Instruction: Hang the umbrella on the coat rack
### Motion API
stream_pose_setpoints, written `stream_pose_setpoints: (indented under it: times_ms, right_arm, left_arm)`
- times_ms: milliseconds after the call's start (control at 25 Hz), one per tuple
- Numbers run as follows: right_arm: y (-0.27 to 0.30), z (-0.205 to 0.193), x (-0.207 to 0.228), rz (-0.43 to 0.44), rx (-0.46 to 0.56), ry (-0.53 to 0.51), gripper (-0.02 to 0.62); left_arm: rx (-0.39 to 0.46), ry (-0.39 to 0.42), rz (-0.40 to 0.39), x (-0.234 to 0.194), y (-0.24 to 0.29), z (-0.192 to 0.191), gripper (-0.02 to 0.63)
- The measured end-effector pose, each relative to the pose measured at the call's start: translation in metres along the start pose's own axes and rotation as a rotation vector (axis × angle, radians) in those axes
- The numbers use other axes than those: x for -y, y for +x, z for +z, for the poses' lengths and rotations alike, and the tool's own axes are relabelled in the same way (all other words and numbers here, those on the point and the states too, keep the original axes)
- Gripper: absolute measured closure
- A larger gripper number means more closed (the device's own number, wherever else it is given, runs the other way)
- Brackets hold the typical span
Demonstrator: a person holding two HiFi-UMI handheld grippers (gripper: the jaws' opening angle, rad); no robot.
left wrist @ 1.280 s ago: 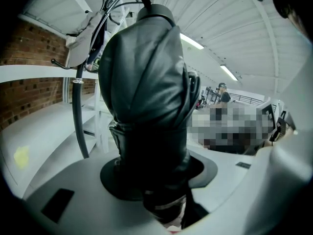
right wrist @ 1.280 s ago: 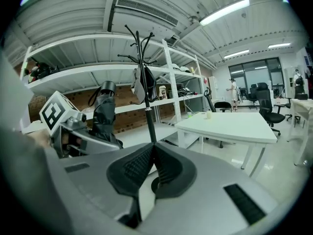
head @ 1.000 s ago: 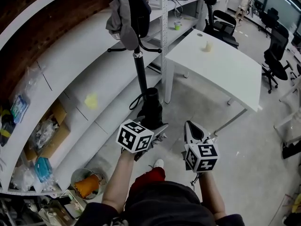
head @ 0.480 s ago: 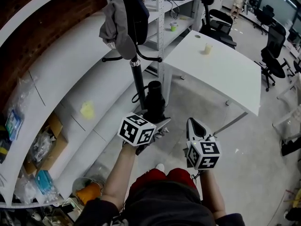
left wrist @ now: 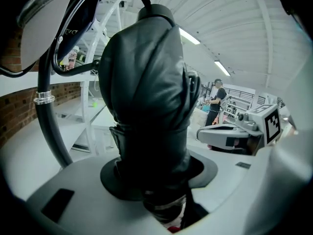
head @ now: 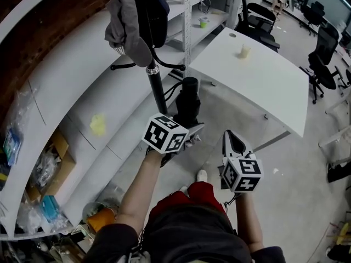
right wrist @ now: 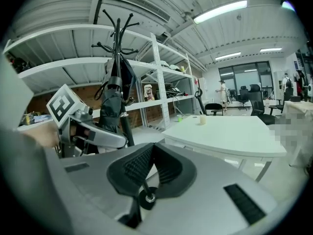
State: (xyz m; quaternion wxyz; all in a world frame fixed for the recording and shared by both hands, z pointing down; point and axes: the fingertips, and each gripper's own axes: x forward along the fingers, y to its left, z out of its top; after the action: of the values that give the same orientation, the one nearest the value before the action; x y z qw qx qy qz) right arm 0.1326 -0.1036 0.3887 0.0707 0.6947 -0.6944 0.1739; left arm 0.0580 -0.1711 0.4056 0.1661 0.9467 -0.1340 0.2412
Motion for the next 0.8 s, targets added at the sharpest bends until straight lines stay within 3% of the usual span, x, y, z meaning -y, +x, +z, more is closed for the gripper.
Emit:
stream_pose_setpoints:
  times_ms: [440,800]
  right_arm:
    - [0.052,0.025,0.045,0.045,-0.016,-0.01,0.577]
    - [0.089,0.037,0.056,0.109,-0.03,-0.029,0.577]
  left_arm:
    - [-0.018,-0.044,0.028,-0.034,0.05,0.029,0.399]
    - [-0.026,-0.067,0.057,-0.055,0.074,0.043,0.399]
